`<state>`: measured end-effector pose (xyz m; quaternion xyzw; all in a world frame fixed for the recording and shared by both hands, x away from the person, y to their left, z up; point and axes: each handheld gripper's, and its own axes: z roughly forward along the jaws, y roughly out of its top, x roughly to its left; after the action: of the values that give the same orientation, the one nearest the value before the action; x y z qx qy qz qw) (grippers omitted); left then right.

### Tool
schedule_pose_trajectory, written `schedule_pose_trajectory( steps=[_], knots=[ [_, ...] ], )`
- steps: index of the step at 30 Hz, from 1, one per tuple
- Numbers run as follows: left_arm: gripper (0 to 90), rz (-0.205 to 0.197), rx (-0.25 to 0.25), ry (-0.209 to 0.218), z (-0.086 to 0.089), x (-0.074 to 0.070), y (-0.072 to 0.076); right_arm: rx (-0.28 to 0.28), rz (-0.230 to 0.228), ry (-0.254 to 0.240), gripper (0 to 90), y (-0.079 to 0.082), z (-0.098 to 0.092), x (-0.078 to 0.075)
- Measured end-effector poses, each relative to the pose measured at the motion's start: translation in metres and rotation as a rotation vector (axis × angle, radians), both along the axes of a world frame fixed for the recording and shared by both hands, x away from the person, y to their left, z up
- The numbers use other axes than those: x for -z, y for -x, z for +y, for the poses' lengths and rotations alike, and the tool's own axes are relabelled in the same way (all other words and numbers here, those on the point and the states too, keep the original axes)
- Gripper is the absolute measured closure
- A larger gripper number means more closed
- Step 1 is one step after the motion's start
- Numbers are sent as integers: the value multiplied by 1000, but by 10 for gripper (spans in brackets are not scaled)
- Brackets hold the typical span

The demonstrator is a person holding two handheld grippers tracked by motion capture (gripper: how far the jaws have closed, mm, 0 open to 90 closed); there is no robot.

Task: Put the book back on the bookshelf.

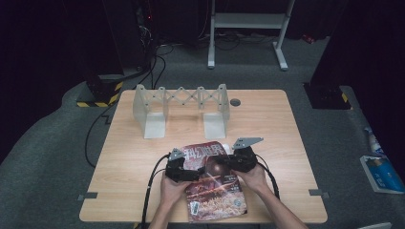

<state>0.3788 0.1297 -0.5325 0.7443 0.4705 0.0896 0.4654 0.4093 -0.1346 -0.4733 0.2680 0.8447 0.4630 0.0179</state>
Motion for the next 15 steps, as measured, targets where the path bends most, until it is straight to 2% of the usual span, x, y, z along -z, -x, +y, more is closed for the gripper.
schedule_pose_trajectory(
  steps=[6,15],
  knots=[
    [128,3,-5,6,3,-1,2,15,-1,14,860,-3,0,4],
    [284,-7,-17,-9,3,-1,3,39,-3,67,855,-7,3,12]
  ],
)
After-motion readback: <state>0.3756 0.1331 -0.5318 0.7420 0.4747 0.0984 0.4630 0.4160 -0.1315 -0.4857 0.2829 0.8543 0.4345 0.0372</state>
